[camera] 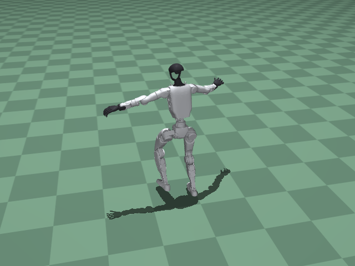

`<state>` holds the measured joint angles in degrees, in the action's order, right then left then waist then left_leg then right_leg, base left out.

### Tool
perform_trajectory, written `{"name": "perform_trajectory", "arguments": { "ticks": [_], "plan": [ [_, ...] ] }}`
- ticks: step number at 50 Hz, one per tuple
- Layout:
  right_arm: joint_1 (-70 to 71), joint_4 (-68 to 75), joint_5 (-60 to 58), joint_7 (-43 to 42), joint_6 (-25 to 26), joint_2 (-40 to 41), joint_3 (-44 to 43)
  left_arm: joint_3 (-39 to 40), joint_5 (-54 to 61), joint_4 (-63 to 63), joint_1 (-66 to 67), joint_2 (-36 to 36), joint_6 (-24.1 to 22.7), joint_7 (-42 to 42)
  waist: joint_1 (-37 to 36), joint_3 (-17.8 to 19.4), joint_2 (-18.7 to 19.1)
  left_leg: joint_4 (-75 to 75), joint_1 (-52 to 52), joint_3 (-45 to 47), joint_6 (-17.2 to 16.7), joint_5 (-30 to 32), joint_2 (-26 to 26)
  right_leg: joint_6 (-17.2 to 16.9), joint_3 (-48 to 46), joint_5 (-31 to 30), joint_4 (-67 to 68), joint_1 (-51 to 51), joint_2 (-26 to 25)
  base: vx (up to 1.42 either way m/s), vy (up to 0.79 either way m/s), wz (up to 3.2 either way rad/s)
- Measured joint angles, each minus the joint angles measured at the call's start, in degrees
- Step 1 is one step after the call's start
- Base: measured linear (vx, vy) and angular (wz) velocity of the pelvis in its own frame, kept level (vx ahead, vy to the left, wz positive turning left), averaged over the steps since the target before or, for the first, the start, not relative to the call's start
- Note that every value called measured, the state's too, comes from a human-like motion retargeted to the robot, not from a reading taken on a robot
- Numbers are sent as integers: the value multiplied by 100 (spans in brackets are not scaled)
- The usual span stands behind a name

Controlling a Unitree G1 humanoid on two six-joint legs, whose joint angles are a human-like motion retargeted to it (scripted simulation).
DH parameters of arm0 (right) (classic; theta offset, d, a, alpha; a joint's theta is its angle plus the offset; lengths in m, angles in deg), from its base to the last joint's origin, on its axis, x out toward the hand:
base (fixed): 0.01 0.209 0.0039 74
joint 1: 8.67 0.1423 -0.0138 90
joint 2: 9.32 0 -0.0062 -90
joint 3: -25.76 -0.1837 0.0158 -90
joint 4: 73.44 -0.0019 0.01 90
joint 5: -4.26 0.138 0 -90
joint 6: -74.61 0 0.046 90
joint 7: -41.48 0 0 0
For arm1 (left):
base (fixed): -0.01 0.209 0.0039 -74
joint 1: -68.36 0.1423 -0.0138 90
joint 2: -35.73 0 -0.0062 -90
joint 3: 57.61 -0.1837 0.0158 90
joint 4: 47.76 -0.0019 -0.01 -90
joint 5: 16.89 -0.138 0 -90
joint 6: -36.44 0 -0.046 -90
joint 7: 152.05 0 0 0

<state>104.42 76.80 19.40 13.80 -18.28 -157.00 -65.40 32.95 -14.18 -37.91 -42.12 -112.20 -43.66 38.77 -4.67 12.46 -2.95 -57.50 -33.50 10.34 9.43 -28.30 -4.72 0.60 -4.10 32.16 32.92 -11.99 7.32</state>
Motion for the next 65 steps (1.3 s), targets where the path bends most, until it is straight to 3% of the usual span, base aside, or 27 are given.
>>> {"name": "perform_trajectory", "arguments": {
  "ticks": [2,5,8,10,13,15,17,19,22,25,28,32,35,38,40,43,45,47,50,54,57,65],
  "plan": [
    [-795,-876,-576,64,96,593,-666,242,178,-76,422,405,-91,-57,499,-5,-60,175,660,-64,-35,-38,-31,-270,-197,-804,-1076,47,159,-116,23,126],
    [-1730,-1418,-1307,705,175,1447,-975,179,-383,-141,742,754,-331,-517,863,-173,-328,1213,2051,-178,-325,62,102,-607,-256,-1909,-2464,31,434,-110,34,49],
    [-2218,-1077,-1646,1581,209,1789,-1100,197,-1077,-77,996,671,-596,-883,1118,-428,-305,2327,3302,-91,-692,818,-212,-772,-685,-2418,-2985,-300,587,-118,41,25],
    [-2386,-639,-1542,1992,263,1722,-1307,262,-1209,13,1066,428,-700,-943,1284,-496,-180,3060,3938,-274,-974,898,-424,-834,-1119,-2597,-3092,-644,688,-130,50,41],
    [-2366,196,-735,2240,313,1253,-1603,337,-964,337,717,-76,-771,-788,1447,156,-102,4154,4512,-1015,-1165,-771,-316,-1023,-1587,-2693,-3115,-1030,992,-136,55,64],
    [-2340,599,-10,1954,312,1075,-1564,227,-698,718,283,-261,-690,-561,1542,920,-181,3677,4238,-1290,-774,-1701,-114,-1031,-1864,-2405,-2986,-1050,1338,-130,46,99],
    [-2349,761,457,1444,237,1190,-1370,-26,-644,1143,-69,-156,-557,-289,1532,1435,-161,2457,3388,-1447,-547,-1983,72,-1008,-2324,-2185,-2910,-1062,1540,-112,36,62],
    [-2295,790,581,1119,173,1474,-1068,-300,-912,1390,-114,134,-491,-151,1300,1564,-88,2269,2957,-1330,-702,-1762,145,-984,-2673,-2170,-2803,-1092,1456,-89,30,-55],
    [-1942,875,471,1291,176,2048,-519,-507,-1738,1233,238,626,-406,-515,786,1267,-50,3265,2977,-818,-834,-1002,58,-786,-2546,-2023,-2232,-1083,993,-71,15,-163],
    [-1728,985,442,2062,247,2438,-311,-128,-2173,627,863,1013,-365,-1230,542,720,33,4204,2964,-386,-914,-127,-149,-582,-2260,-1664,-1190,-892,587,-62,1,-133],
    [-1773,1118,616,2390,352,2392,-460,521,-1812,83,1250,1214,-193,-1543,472,312,226,4800,2836,-204,-978,372,-307,-534,-2286,-1206,-304,-344,441,-58,-4,-61],
    [-1955,1289,821,1832,350,2130,-771,1008,-1146,5,1576,1178,-55,-1216,265,70,279,5122,2440,-80,-825,761,-238,-525,-1753,-951,185,529,406,-63,-11,-29],
    [-2200,1430,933,1499,207,1957,-962,1050,-1145,189,1799,995,-257,-1023,28,33,142,4536,1785,69,-838,741,-118,-584,-922,-810,-423,1244,352,-71,-20,-21],
    [-2234,1503,1185,1173,209,1735,-1105,1038,-1046,322,1813,779,-272,-776,-249,344,-65,3757,1087,265,-503,758,32,-716,-385,74,-1578,1587,463,-77,-21,-39],
    [-2160,1363,1203,718,144,1668,-1182,1135,-868,360,1879,800,-199,-492,-392,623,-37,3296,808,619,-490,707,-149,-649,-249,334,-1580,1425,475,-68,-14,-75],
    [-1994,645,761,157,-25,1817,-1018,1258,-339,484,2165,1287,-250,-336,-333,816,146,3398,826,695,-533,721,-325,-607,25,147,-991,846,290,-51,-13,-59],
    [-1995,73,171,384,-24,1961,-766,1151,-276,587,2293,1610,-381,-707,-104,701,152,3651,953,589,-548,839,-219,-674,46,-96,-1211,755,214,-38,-15,12],
    [-2067,-351,-570,1138,76,1983,-542,922,-642,723,2205,1656,-562,-1313,75,482,50,3767,1129,586,-551,866,-70,-753,-33,-344,-1658,794,229,-30,-12,38],
    [-2169,-568,-1396,2093,26,1576,-252,518,-1514,1116,1961,1284,-928,-1705,184,97,-28,3778,1527,574,-599,837,118,-792,-126,-666,-2144,851,259,-25,-6,27],
    [-2082,-751,-1838,2162,-181,525,-372,307,-2190,2073,1628,270,-1153,-997,340,-387,99,3997,2107,184,-822,584,266,-911,-294,-943,-2557,851,141,-21,-2,28],
    [-2138,-1420,-2114,2194,-350,-191,-947,463,-2295,3088,1472,-434,-1346,-689,585,-659,308,4655,2515,-316,-999,368,324,-1043,-545,-1149,-2785,872,-11,-17,2,62],
    [-3515,-4093,-2055,2788,-549,-901,-2947,1353,-1709,6266,1797,-1564,-1828,-775,1234,-1021,368,5996,2914,-697,-1368,1079,378,-1367,-1173,-1278,-2804,879,5,-13,4,67]
  ]
}}
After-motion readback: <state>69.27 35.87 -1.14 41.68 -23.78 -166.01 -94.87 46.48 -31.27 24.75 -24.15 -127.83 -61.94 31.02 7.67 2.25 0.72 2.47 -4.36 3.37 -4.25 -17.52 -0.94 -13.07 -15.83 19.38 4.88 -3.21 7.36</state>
